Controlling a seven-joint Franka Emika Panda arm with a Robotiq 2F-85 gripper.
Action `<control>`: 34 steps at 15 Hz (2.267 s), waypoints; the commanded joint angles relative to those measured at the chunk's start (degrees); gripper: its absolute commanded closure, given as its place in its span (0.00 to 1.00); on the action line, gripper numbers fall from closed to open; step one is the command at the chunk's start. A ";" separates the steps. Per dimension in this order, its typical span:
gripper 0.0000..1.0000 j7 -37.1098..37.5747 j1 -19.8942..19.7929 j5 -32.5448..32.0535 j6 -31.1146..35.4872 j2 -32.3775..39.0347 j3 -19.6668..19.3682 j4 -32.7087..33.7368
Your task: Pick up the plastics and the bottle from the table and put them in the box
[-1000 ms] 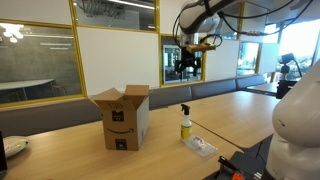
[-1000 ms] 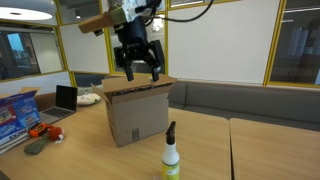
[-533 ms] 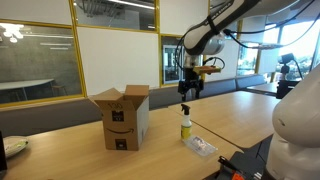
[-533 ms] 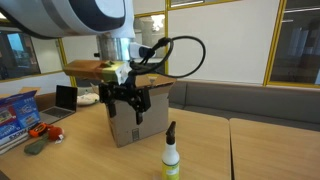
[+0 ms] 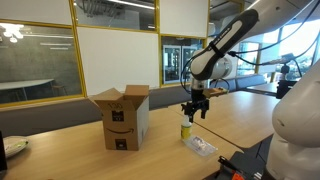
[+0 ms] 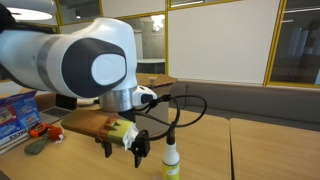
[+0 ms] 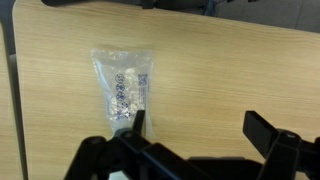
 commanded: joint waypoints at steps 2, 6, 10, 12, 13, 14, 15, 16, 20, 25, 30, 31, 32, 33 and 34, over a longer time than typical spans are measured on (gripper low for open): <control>0.00 -5.26 -1.27 2.35 11.05 11.01 -1.95 -0.04; 0.00 -7.27 -2.48 2.61 19.20 21.14 -2.25 -0.19; 0.00 -7.48 -4.82 2.71 26.11 29.85 -1.67 -0.11; 0.00 -7.11 -6.10 2.90 28.92 33.88 -1.16 1.04; 0.00 -6.55 -6.67 2.74 30.22 35.67 -0.91 1.70; 0.00 -6.07 -7.21 2.61 31.62 37.58 -0.68 2.40; 0.00 -5.55 -7.61 2.48 32.85 39.08 -0.45 2.99; 0.00 -4.99 -7.87 2.19 34.01 40.66 -0.35 3.68; 0.00 -4.18 -9.34 2.35 36.59 45.76 0.92 6.84; 0.00 -2.93 -10.02 2.07 37.32 49.64 1.71 10.97; 0.51 -2.17 -9.47 1.62 37.39 50.36 1.48 12.91; 0.58 -1.96 -9.20 1.49 37.30 50.05 1.18 12.99; 0.66 -1.72 -8.99 1.40 37.12 49.68 0.86 13.06; 0.73 -1.40 -8.74 1.33 37.01 49.32 0.52 13.05; 0.81 -0.74 -7.95 1.02 36.60 48.62 -0.48 12.81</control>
